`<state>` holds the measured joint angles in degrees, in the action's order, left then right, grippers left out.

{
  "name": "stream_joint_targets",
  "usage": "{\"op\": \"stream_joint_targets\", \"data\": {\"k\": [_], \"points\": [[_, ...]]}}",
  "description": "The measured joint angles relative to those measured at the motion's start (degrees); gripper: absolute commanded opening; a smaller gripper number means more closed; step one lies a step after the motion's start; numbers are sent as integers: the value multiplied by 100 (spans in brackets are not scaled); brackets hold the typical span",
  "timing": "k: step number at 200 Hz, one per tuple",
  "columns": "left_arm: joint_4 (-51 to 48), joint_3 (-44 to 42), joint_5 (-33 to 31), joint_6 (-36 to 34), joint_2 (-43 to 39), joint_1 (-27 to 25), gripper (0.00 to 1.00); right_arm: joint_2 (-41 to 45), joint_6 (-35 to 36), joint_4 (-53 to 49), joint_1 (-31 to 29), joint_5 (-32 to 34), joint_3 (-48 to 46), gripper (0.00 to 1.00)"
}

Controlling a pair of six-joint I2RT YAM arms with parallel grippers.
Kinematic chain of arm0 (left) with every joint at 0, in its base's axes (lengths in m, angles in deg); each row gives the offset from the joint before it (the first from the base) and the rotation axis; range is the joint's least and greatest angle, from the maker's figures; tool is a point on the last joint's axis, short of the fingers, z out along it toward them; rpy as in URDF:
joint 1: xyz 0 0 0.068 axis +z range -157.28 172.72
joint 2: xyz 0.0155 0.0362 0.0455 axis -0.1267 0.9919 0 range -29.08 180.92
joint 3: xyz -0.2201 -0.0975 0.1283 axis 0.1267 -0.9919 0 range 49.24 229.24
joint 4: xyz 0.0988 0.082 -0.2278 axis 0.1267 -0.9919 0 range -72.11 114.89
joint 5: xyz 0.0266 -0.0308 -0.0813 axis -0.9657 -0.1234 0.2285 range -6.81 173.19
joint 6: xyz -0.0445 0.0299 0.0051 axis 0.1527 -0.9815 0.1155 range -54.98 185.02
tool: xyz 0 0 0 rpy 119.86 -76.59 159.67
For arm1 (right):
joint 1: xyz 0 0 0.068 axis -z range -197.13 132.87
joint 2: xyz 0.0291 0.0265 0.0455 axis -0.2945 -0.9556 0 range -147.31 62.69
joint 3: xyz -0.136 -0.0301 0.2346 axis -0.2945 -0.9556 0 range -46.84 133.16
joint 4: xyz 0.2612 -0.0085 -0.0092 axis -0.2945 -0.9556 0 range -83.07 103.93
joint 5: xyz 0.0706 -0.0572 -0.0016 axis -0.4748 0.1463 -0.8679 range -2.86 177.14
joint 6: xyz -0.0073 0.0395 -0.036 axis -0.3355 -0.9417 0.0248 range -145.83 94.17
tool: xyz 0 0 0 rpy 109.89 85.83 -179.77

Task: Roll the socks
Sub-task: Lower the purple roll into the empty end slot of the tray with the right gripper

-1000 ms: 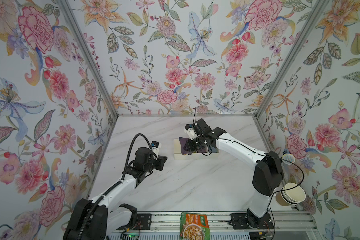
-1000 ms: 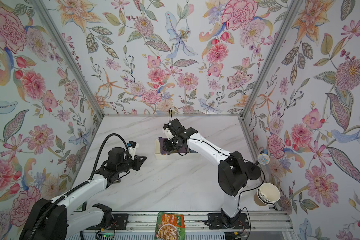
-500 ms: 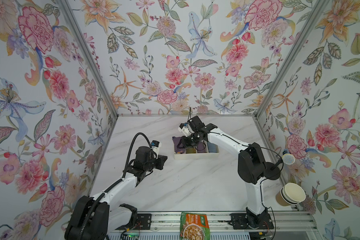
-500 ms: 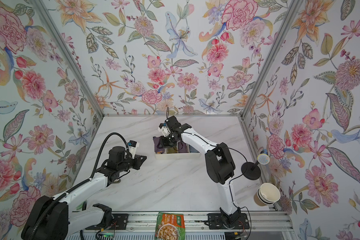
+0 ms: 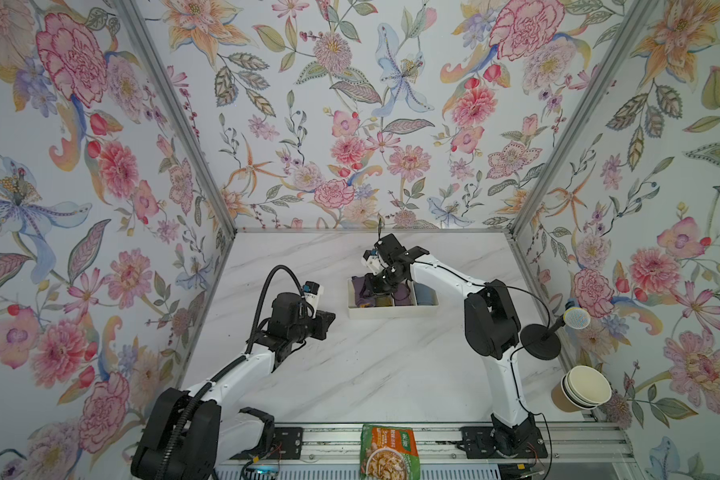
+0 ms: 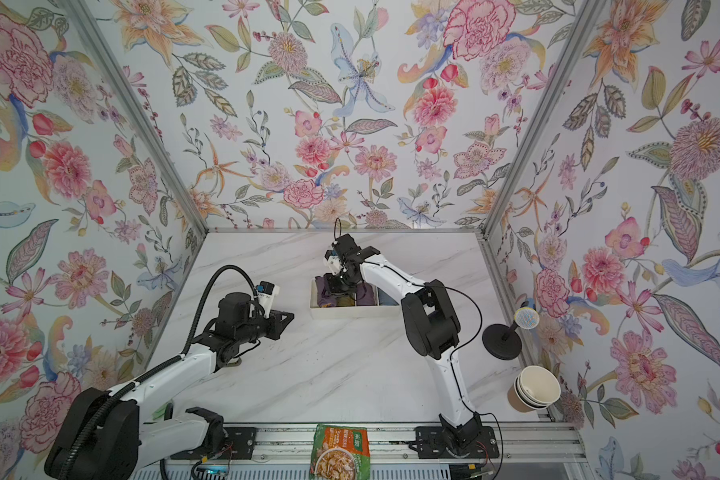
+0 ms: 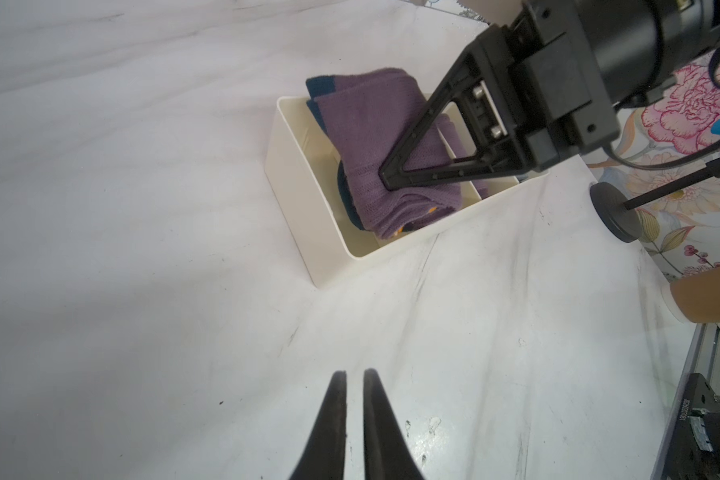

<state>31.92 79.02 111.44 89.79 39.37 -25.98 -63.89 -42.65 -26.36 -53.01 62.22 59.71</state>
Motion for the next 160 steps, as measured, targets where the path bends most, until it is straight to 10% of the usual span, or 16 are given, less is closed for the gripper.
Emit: {"op": "stream_joint_targets", "data": {"k": [160], "points": [[-63,39,-33,-48,201,4,13,-1373,59,-1657,-448,1364,1985,0]]}}
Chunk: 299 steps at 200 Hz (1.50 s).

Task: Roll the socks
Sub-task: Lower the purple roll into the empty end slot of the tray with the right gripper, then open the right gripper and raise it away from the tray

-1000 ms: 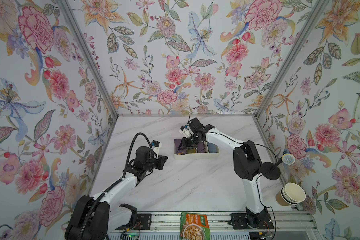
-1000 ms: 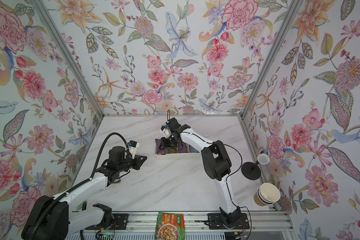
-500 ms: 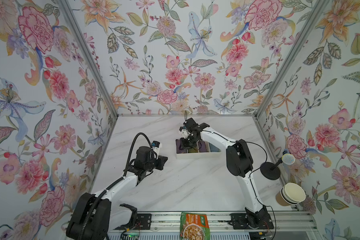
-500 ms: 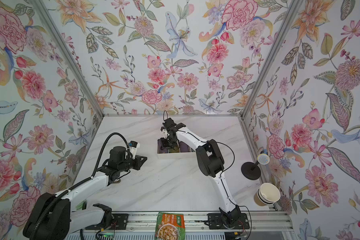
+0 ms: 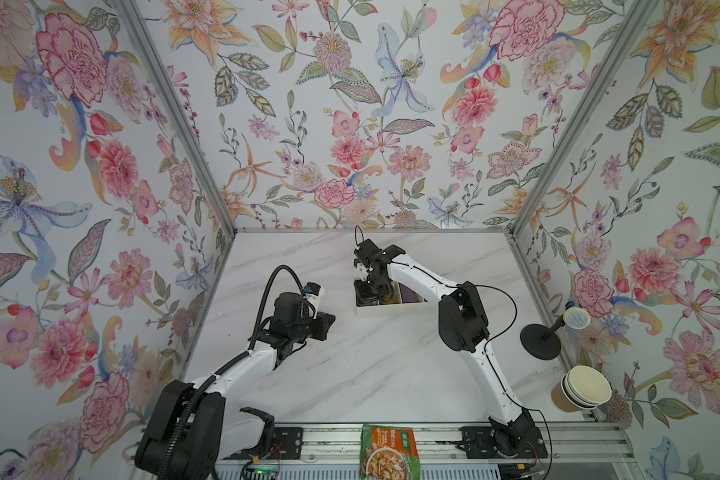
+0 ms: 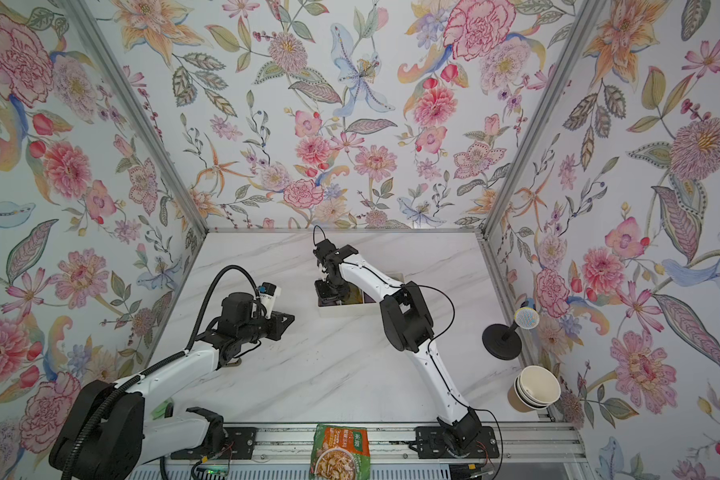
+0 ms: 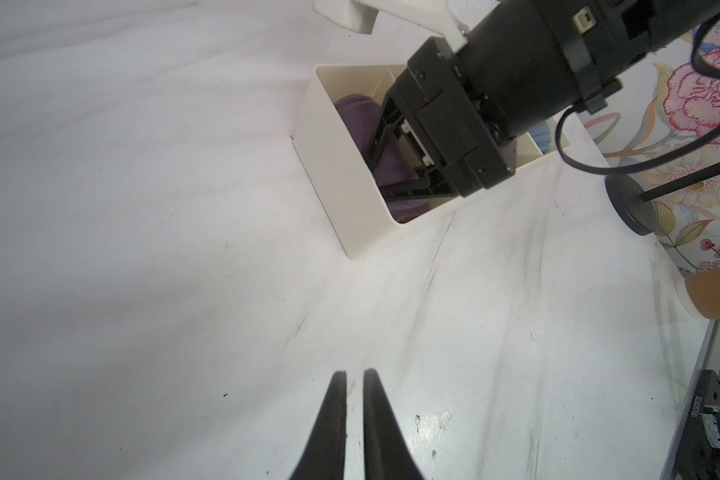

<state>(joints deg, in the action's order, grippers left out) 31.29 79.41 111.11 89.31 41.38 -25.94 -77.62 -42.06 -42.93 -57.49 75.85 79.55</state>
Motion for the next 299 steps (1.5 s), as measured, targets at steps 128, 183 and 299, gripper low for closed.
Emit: {"op": "stream_joint_targets", "data": {"k": [128,183,299], "points": [[-44,0,-295,-96,-7,0,23,-48,-20,-122,-184,592,155,45],[-46,0,-315,-98,-7,0,23,42,-4,-168,-238,846,155,50],[-85,0,-393,-98,-42,0,23,190,44,-210,-275,1073,155,57]]}}
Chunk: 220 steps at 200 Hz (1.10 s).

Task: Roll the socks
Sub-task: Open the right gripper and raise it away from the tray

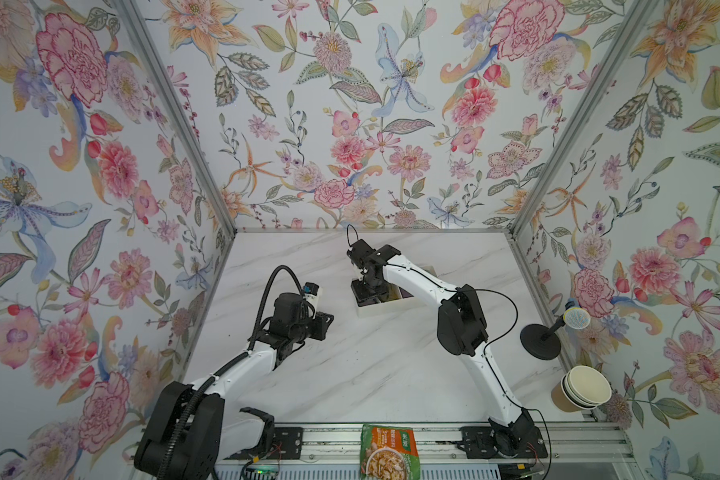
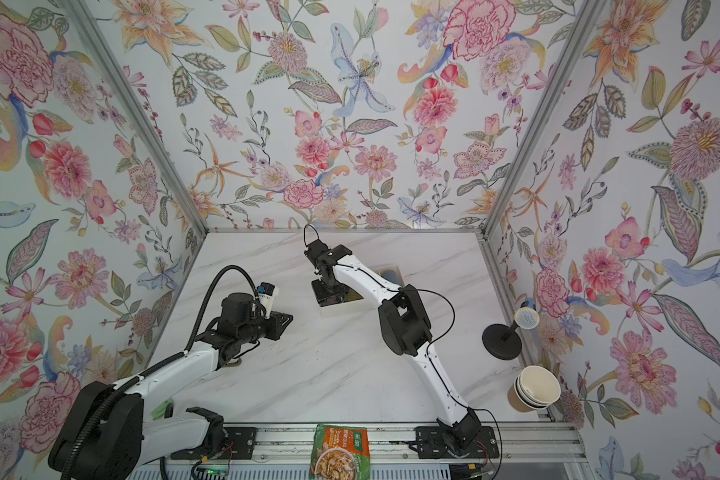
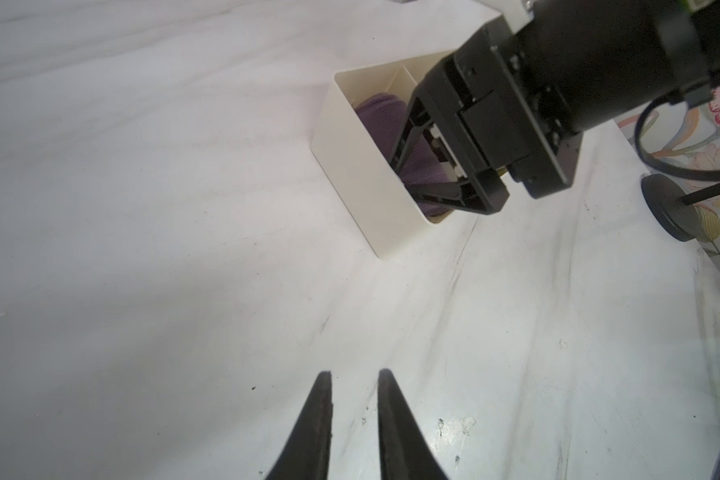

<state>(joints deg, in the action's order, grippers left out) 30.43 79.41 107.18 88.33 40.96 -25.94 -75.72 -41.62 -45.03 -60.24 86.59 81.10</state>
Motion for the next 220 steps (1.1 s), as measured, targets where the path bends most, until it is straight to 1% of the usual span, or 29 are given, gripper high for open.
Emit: {"op": "stream_joint_targets", "data": {"k": [25,49,75,94,108,128,151,165,183,190,207,212,214,217,218,220], "points": [[-2,0,-70,0,-76,0,23,168,63,22,-2,17,-15,59],[0,0,-122,0,-155,0,23,525,120,214,-31,17,-179,61],[0,-2,-199,0,-195,2,23,1067,199,623,-66,15,-595,61],[2,-9,-236,0,-256,2,24,1506,236,1027,-70,17,-1075,61],[7,-39,-289,0,-341,2,25,1895,260,1403,-63,20,-1580,61],[9,-107,-372,0,-468,4,29,2496,297,1908,-17,2,-2374,61],[48,-188,-490,0,-573,28,32,3412,297,2645,188,-57,-3506,63],[74,-195,-592,0,-599,55,33,4124,282,3110,479,-127,-4301,66],[184,-195,-758,0,-614,116,37,5086,155,3663,1161,-258,-5305,67],[229,-195,-820,-2,-614,144,40,5414,107,3886,1475,-337,-5661,69],[317,-192,-994,-92,-610,201,55,6107,11,4352,2277,-457,-6526,71],[334,-190,-1064,-94,-605,219,65,6275,-13,4483,2496,-498,-6773,71],[345,-190,-1091,-153,-597,223,73,6339,-20,4520,2579,-483,-6874,71],[354,-186,-1126,-160,-590,229,93,6419,-39,4583,2688,-511,-7003,71],[352,-181,-1141,-142,-588,234,96,6452,-37,4614,2734,-518,-7066,72],[348,-175,-1163,-173,-579,247,99,6489,-35,4640,2782,-514,-7132,72]]}}
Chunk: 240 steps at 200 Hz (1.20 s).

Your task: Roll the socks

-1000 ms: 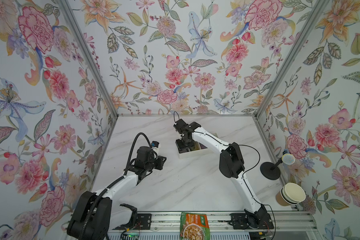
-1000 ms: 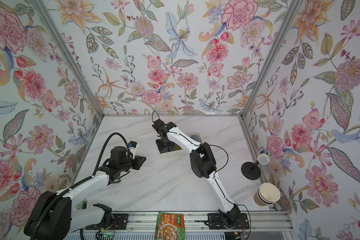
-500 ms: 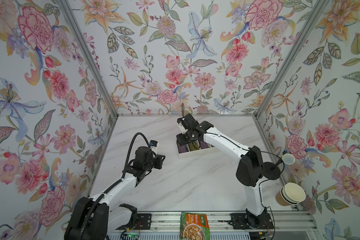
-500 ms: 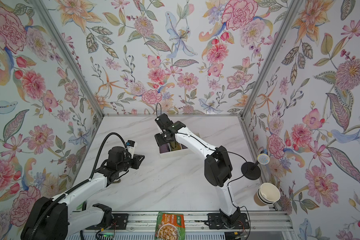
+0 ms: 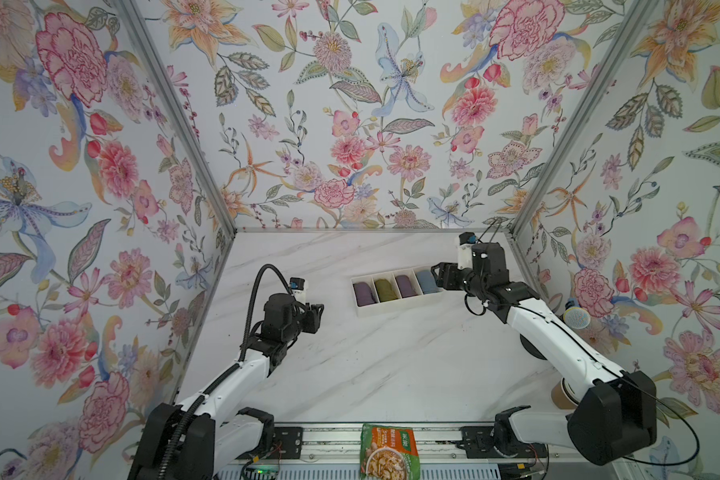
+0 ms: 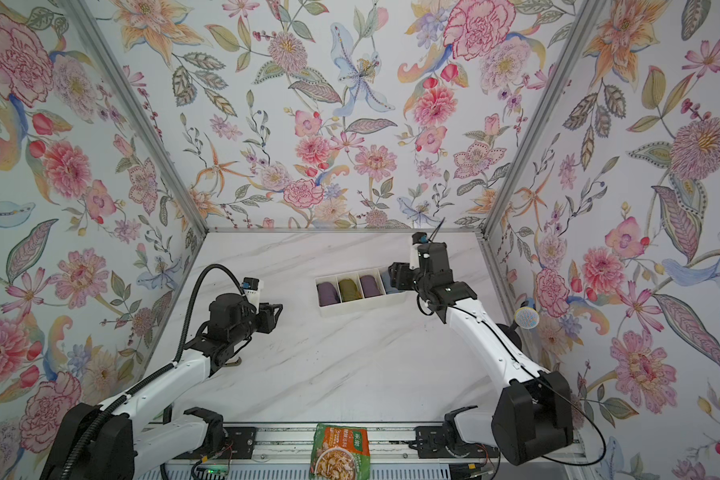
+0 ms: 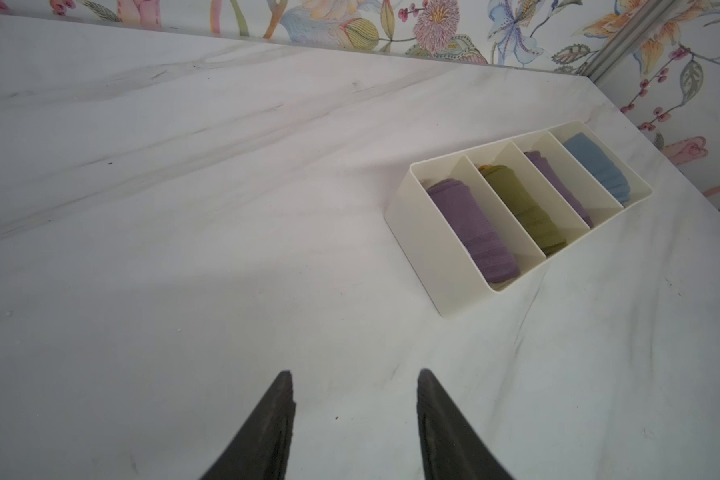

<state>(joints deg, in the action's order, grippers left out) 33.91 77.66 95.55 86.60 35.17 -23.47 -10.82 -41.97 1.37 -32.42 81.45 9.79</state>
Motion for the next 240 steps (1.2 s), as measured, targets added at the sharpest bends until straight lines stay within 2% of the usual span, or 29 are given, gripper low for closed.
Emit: {"op": "stream_joint_targets", "data": {"k": [36,68,86,108,138,164,205,240], "points": [[103,179,-560,-267,151,273,99,603,11,651,992,-57,-1432,72],[424,177,-1292,-581,146,581,99,1021,140,1545,1565,4,-2433,73],[1016,-48,-1827,-839,92,704,99,1137,210,2096,1784,59,-2852,73],[1821,-634,-2184,-1110,13,896,99,1150,271,2741,1965,166,-3272,73],[3064,-1364,-2319,-1377,240,1102,99,1021,308,3493,2041,328,-3615,73],[4752,-1971,-2358,-1692,1003,1123,99,671,334,4181,2041,424,-3707,73],[6662,-2041,-2286,-1932,2293,1169,99,125,378,4951,2041,481,-3827,73],[7211,-2041,-2009,-2076,2599,1169,99,-94,481,5748,2044,575,-4148,73]]}}
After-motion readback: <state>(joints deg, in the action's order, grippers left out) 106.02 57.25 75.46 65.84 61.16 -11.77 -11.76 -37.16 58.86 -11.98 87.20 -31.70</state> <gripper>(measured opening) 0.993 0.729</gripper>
